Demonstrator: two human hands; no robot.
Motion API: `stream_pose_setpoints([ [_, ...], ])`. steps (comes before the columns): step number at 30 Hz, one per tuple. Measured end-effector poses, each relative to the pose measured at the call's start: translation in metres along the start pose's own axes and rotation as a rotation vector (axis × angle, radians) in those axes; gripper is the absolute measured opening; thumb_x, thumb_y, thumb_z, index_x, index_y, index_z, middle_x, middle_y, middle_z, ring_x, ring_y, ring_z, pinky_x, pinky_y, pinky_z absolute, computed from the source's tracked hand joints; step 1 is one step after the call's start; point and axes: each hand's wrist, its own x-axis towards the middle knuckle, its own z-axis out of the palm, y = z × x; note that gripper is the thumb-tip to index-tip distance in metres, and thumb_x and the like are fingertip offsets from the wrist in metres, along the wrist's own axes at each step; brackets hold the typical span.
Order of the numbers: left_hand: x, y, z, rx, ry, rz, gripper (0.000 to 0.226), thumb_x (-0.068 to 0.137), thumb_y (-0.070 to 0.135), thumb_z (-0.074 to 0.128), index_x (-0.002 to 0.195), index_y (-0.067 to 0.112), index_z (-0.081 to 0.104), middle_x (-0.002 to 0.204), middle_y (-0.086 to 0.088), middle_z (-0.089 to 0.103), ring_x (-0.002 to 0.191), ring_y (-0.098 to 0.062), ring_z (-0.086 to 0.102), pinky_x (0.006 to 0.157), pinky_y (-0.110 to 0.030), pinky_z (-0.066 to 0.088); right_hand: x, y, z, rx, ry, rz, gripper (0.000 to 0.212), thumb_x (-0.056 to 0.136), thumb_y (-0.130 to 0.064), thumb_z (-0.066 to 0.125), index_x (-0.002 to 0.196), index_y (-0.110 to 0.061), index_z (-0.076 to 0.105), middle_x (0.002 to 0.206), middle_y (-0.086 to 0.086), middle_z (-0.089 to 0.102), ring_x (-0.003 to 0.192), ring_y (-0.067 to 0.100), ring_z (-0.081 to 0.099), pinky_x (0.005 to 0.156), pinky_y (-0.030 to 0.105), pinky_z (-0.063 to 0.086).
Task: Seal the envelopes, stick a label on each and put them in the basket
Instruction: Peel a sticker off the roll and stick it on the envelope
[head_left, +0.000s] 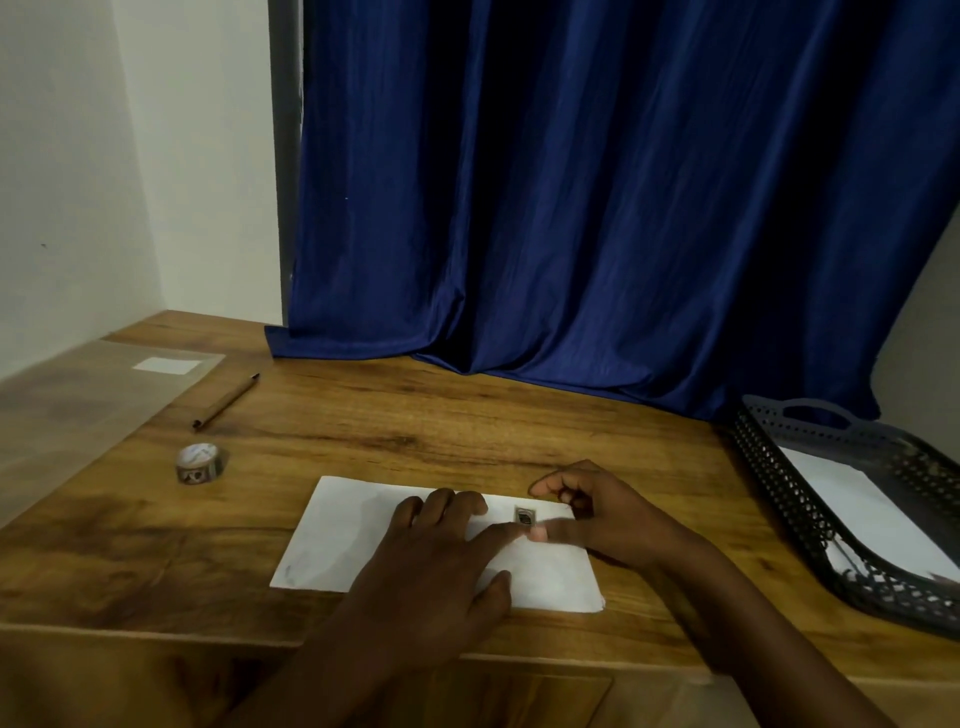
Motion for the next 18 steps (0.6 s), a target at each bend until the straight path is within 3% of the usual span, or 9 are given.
stream_pose_setpoints([
  [3,0.0,0.0,-0.001,-0.007,-0.006,-0.004,0.065,0.091,0.067,0.014,0.153,0.049,0.02,0.156,0.01,0.023,0.143,-0.013,0.018,0.119,-0.042,0.017,0.008,-0.003,-0.002,0.127,0.02,0.068,0.037,0.074,-0.045,0.085,0.104,-0.029,0.072,0.099,-0.004,0.069,0.085,0.004,0.061,0.071,0.013,0.051],
  [5,0.0,0.0,-0.001,-0.009,-0.011,-0.006,0.066,0.09,0.068,0.012,0.154,0.049,0.018,0.156,0.011,0.022,0.143,-0.012,0.017,0.119,-0.042,0.016,0.013,-0.004,0.0,0.072,0.029,0.096,0.042,0.068,-0.048,0.088,0.102,-0.029,0.071,0.09,-0.006,0.063,0.077,0.002,0.056,0.066,0.015,0.049],
  [8,-0.001,0.001,-0.003,-0.017,-0.016,-0.006,0.068,0.089,0.068,0.01,0.155,0.05,0.017,0.156,0.01,0.022,0.143,-0.012,0.017,0.119,-0.041,0.016,0.019,-0.003,0.004,-0.046,0.04,0.096,0.051,0.059,-0.054,0.09,0.099,-0.033,0.068,0.087,-0.009,0.059,0.075,0.004,0.053,0.064,0.022,0.046],
  [15,0.0,0.0,0.0,-0.009,-0.005,-0.005,0.066,0.091,0.067,0.013,0.154,0.049,0.021,0.156,0.01,0.025,0.143,-0.013,0.019,0.118,-0.041,0.017,0.03,-0.003,0.007,-0.067,0.079,0.139,0.027,0.075,-0.034,0.086,0.093,-0.03,0.067,0.082,-0.006,0.061,0.071,0.006,0.056,0.064,0.026,0.047],
  [18,0.0,0.0,0.002,-0.004,-0.008,-0.007,0.065,0.091,0.067,0.014,0.153,0.05,0.02,0.155,0.01,0.024,0.142,-0.013,0.019,0.119,-0.042,0.017,0.032,-0.004,0.007,-0.009,0.114,0.177,0.028,0.073,-0.046,0.085,0.09,-0.028,0.07,0.078,-0.008,0.064,0.07,0.005,0.057,0.06,0.024,0.048],
])
